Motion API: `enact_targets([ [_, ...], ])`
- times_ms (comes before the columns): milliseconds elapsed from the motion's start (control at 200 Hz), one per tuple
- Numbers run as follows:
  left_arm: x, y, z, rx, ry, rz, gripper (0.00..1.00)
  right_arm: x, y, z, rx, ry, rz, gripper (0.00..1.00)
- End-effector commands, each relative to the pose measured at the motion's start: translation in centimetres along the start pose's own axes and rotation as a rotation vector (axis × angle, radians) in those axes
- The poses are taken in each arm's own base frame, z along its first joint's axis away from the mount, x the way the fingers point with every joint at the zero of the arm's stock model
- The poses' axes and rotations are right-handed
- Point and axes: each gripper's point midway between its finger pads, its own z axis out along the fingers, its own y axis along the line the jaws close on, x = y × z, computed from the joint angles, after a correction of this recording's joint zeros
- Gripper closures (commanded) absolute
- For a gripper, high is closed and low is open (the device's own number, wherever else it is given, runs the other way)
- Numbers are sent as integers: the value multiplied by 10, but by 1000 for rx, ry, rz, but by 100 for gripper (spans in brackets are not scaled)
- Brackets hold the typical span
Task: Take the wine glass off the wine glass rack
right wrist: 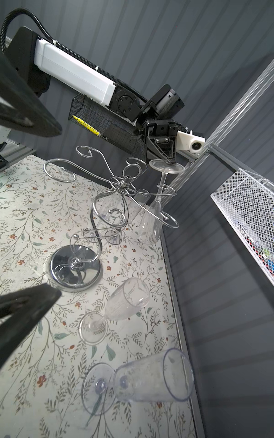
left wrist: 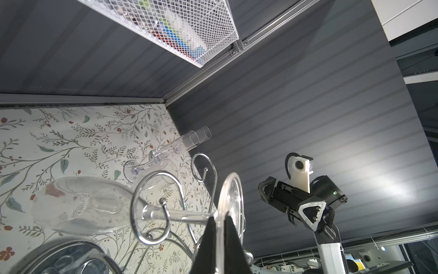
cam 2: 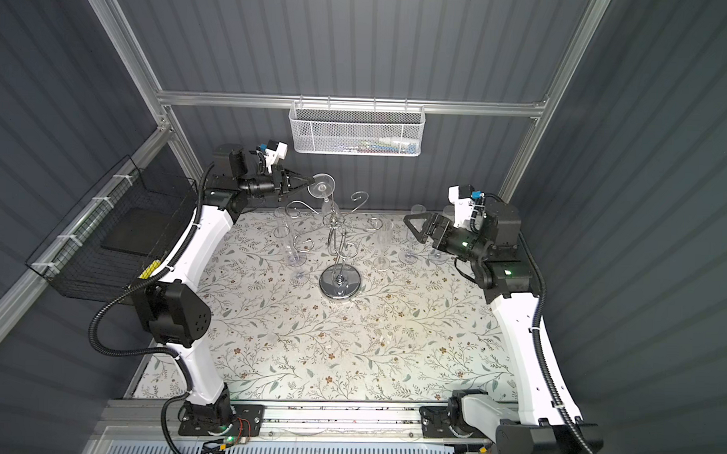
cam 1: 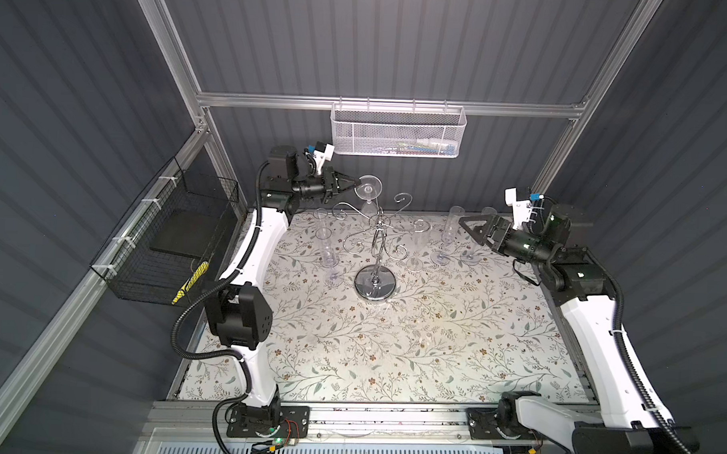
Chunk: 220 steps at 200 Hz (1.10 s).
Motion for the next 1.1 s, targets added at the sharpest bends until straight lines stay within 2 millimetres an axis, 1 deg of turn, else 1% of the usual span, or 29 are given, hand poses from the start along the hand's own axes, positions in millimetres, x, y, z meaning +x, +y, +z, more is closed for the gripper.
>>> enact_targets([
  [0, -1, -27, -16, 26, -13, 77, 100, 0, 3, -6, 3, -12, -6, 1],
  [150, -2, -27, -27, 1, -44, 70, 100, -2, 5, -9, 5, -23, -21, 1],
  [195, -1, -29, -28, 5, -45, 69, 100, 3, 1, -9, 16, -5, -2, 1],
  [350, 2, -35, -34, 8, -60, 59, 100, 5, 0, -8, 17, -1, 7, 1],
  [360, 2, -36, -34, 10, -62, 60, 100, 4, 7, -14, 7, -13, -7, 1],
  [445, 7, -38, -36, 14, -58, 51, 100, 4, 9, -18, 9, -21, -14, 1],
  [620, 20, -38, -39, 18, -43, 31, 100, 5, 8, -18, 7, -20, -7, 1],
  [745, 25, -41, -42, 15, -50, 28, 100, 6, 8, -18, 5, -20, -7, 1],
  [905, 25, -49, -49, -20, -89, 47, 100, 6, 10, -19, 4, -23, -8, 1],
  [1096, 24, -49, -59, -99, -145, 58, 100, 7, 12, -22, 4, -24, -13, 1],
])
